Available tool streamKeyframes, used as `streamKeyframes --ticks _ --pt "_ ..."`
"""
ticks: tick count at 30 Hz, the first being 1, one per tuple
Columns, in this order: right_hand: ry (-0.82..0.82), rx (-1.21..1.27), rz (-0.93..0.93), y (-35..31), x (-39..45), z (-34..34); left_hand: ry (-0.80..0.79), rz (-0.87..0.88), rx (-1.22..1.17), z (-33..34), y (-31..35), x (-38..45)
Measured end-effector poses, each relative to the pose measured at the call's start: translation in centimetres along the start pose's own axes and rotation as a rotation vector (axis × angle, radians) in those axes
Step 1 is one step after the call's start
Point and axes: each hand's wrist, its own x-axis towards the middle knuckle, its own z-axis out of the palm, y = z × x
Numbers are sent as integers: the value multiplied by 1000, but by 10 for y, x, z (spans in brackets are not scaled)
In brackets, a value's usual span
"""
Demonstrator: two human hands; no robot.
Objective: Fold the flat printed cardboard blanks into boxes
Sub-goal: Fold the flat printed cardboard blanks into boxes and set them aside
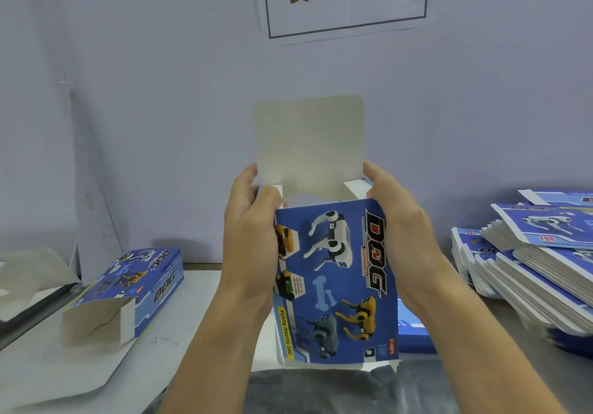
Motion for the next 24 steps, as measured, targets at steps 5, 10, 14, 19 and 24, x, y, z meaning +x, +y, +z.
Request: streamKeyframes --ticks 5,10,14,19,24 --pt "16 63 -3 3 1 1 2 8 -39 -1 2 1" --pt "22 63 -31 5 0 -2 37 80 12 1 2 1" --pt "28 122 -99 7 -2 1 98 188 18 2 1 -2" --pt "69 269 -128 13 -7 3 195 214 -122 0 -1 -3" --pt "47 195 -149 15 -8 2 178 224 -18 0 0 -2"
